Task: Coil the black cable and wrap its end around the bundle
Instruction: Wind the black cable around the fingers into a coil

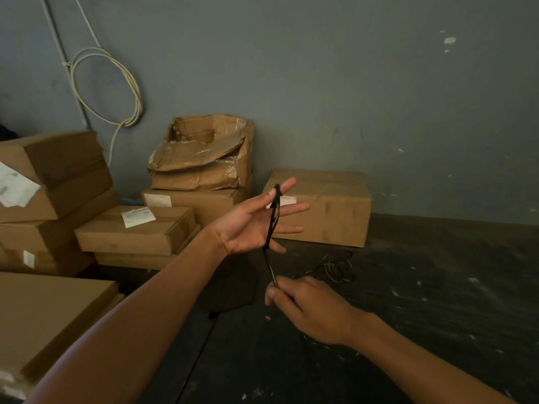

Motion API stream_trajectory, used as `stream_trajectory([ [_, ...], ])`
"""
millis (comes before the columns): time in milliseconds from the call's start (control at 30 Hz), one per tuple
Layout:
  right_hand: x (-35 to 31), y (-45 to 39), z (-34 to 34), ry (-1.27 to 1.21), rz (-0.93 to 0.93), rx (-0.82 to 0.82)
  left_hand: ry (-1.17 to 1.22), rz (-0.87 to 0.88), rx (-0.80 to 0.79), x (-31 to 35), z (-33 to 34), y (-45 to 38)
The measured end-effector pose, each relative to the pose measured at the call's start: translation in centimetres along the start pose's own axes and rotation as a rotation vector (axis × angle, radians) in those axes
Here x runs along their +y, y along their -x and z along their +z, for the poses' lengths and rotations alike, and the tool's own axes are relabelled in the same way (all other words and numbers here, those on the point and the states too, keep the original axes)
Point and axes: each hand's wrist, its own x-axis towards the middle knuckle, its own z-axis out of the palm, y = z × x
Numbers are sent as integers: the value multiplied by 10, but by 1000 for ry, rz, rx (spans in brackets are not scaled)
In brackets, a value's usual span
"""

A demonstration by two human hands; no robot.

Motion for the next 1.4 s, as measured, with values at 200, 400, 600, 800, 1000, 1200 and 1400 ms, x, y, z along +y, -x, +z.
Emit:
stream_trajectory([
  [200, -13, -2, -45, 71, -23, 114, 19, -84, 82, -26, -9, 1],
  [400, -4, -9, -100, 173, 96, 176, -17, -110, 37, -34, -8, 7],
  [600, -3, -22, -137, 309, 55, 261, -40, -203, -14, -43, -2, 11],
  [800, 11, -26, -143, 261, 10, 318, -11, -237, -138, -45, 10, 13],
  [1000, 33, -23, -129, 162, 85, 291, 64, -211, -244, -43, 19, 14],
  [1200, 47, -18, -113, 14, 116, 277, 96, -167, -379, -37, 32, 11],
  [1400, 53, -17, -86, -186, 59, 266, 111, -110, -410, -30, 38, 10],
])
